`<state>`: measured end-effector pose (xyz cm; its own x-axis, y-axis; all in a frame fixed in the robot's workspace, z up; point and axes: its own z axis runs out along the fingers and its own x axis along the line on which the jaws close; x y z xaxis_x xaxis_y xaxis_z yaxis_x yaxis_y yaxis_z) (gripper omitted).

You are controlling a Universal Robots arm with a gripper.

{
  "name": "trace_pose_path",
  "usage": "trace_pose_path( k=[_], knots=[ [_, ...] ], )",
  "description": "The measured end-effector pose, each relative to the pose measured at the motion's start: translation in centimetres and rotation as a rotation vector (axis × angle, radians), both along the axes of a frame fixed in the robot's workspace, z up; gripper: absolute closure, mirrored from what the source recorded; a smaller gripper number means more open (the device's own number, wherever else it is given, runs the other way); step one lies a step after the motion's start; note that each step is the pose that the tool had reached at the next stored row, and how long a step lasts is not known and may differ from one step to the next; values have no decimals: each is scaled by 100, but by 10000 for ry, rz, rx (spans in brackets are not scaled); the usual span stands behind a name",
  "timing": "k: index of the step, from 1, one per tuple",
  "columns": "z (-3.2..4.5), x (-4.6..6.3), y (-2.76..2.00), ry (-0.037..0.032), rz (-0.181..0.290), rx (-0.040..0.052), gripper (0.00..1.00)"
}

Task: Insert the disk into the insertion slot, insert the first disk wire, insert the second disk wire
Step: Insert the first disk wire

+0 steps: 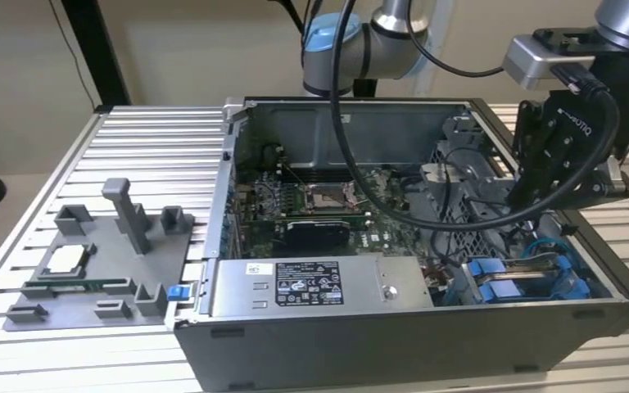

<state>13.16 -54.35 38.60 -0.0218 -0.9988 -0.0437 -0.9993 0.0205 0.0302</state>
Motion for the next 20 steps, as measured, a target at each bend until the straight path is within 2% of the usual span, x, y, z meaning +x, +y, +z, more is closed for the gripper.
trace_pose_path(
  k=[11,12,16,20],
  knots=[
    [-1,1,0,0,-5,-5,100],
    [-3,2,0,0,-4,-33,100],
    [-20,26,-1,0,3,-247,100],
    [-48,79,-9,0,9,-394,100]
  ],
)
